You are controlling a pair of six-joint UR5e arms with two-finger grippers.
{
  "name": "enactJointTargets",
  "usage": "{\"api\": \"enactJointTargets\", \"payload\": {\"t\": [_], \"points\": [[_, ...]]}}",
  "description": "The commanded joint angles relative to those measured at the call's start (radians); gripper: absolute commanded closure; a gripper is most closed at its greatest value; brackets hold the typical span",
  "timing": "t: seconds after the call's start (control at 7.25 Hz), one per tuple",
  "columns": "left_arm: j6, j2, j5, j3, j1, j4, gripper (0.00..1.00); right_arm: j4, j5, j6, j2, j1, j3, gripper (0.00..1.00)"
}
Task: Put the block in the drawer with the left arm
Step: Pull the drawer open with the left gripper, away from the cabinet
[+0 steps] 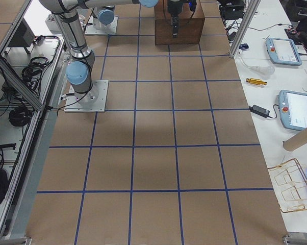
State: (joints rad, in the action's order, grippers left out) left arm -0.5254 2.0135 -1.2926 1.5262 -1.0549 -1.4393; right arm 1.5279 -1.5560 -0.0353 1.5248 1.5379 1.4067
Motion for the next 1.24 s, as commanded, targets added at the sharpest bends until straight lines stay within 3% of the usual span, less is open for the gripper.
{"api": "enactJointTargets", "payload": {"t": [0.0, 1.1], "points": [[-0.004, -0.002, 0.003, -0.001, 0.019, -0.001, 0.00, 0.000, 0.001, 0.000, 0.000, -0.001, 0.000, 0.00], [-0.041, 0.004, 0.006, -0.003, 0.085, -0.001, 0.00, 0.000, 0.001, 0.000, 0.000, 0.001, 0.000, 0.00]]}}
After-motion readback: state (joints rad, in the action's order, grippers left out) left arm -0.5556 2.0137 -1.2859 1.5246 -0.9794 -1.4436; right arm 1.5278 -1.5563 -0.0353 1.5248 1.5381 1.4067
